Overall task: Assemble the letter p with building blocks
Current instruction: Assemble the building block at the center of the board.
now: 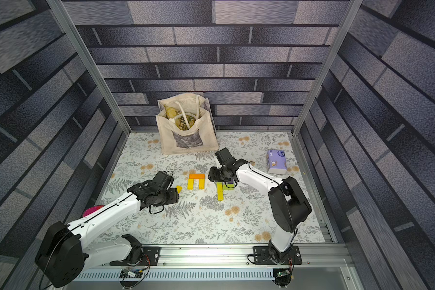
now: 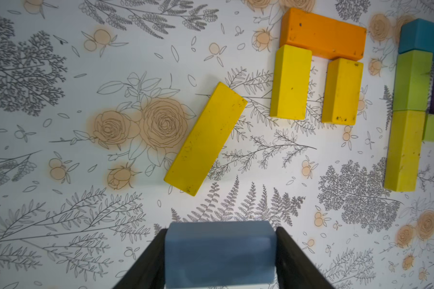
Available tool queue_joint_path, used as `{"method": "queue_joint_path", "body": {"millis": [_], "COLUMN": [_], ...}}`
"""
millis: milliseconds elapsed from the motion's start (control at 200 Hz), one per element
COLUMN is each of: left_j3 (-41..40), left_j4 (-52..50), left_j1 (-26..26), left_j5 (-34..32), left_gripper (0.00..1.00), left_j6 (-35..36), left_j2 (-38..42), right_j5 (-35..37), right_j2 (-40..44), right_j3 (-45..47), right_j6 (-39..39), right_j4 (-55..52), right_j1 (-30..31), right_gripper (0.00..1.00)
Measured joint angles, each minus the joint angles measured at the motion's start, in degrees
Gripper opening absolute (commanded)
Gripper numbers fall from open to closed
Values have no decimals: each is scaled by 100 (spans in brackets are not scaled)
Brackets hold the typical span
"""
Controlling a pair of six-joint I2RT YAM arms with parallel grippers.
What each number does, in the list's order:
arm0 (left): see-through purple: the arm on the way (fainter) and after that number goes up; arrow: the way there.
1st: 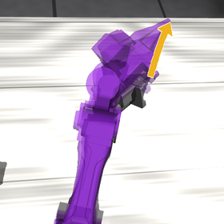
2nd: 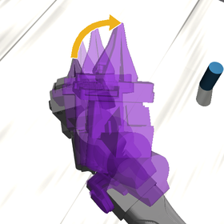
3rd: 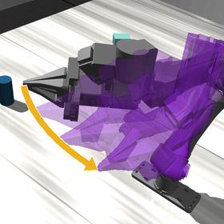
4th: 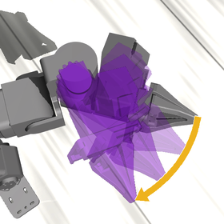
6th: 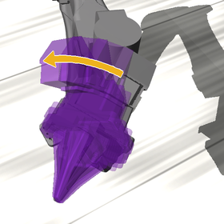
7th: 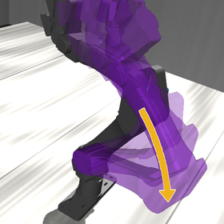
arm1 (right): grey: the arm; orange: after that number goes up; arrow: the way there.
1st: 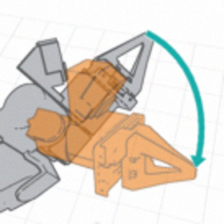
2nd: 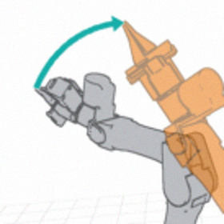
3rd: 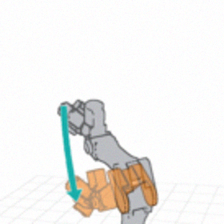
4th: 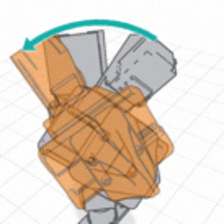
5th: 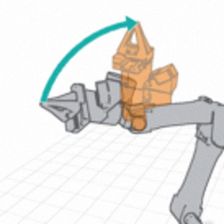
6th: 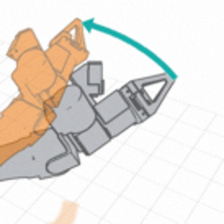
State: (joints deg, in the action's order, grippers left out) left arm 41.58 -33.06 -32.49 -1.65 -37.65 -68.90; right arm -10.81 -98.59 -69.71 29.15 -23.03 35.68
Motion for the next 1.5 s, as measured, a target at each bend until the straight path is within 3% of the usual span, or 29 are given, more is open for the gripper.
{"method": "queue_joint_path", "body": {"millis": [351, 811, 1167, 1498], "left_j3": [-2, -2, 431, 1115], "left_j4": [192, 372, 595, 844], "left_j1": [-350, -645, -949, -1008], "left_j5": [-26, -33, -299, -354], "left_gripper": [29, 33, 34, 46], "left_j6": [20, 20, 131, 127], "left_j2": [-511, -730, -1681, -2586], "right_j5": [-125, -129, -120, 48], "right_j2": [-337, -391, -103, 127], "right_j3": [-546, -470, -138, 76], "right_j6": [-96, -96, -92, -92], "right_j4": [-214, -267, -247, -247], "right_j1": [-380, -433, -433, -433], "right_gripper": [52, 52, 52, 53]}}
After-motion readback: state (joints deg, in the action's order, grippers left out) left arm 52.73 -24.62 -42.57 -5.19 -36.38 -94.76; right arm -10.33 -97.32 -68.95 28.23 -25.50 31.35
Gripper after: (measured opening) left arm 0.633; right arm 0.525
